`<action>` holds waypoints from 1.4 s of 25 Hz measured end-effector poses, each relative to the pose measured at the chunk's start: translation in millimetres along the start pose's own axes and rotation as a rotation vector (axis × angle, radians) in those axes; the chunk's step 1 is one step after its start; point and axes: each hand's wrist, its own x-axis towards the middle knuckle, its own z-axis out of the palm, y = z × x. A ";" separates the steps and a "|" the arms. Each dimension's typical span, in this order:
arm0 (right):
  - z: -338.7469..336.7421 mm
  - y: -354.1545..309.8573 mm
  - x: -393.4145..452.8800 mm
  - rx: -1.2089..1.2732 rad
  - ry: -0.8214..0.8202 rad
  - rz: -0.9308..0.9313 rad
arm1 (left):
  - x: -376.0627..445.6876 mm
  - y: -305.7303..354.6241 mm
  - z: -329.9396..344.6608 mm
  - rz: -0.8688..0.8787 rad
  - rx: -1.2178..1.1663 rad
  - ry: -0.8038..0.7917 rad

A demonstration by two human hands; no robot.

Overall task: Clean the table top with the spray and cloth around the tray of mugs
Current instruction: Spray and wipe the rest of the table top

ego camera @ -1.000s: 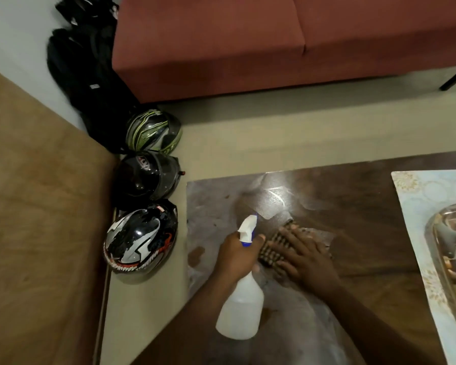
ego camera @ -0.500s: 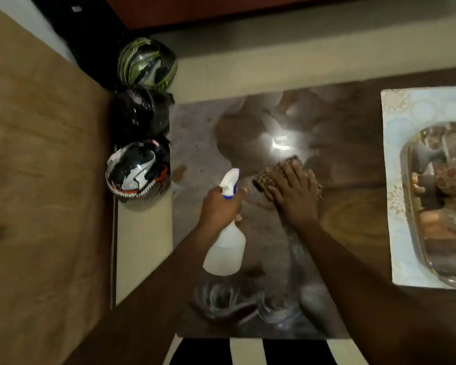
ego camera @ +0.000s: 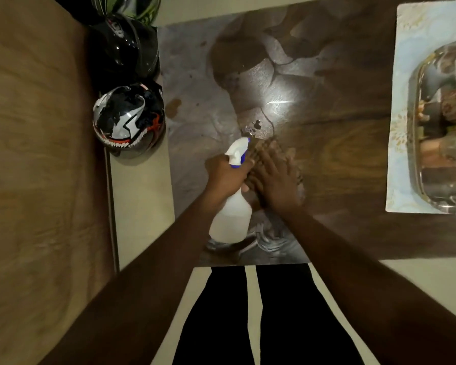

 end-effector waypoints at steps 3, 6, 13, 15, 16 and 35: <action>-10.0 37.4 -68.4 -0.131 0.021 -0.171 | -19.5 -15.1 -6.5 -0.045 -0.117 -0.144; -8.9 8.2 -44.5 -0.016 0.148 0.452 | -29.6 -37.3 -6.2 -0.127 -0.165 -0.180; -3.4 32.1 -118.4 -0.135 0.063 0.158 | -31.2 -81.1 -23.7 -0.151 -0.284 -0.236; -2.4 8.6 -98.4 -0.038 0.175 0.590 | -30.4 -90.9 -20.1 -0.155 -0.280 -0.222; 2.6 -12.1 -96.3 -0.032 0.162 0.600 | -32.0 -95.5 -14.4 -0.152 -0.251 -0.234; 18.8 -67.5 -109.7 -0.001 0.092 0.526 | -67.2 -124.5 -47.5 0.086 -0.003 0.076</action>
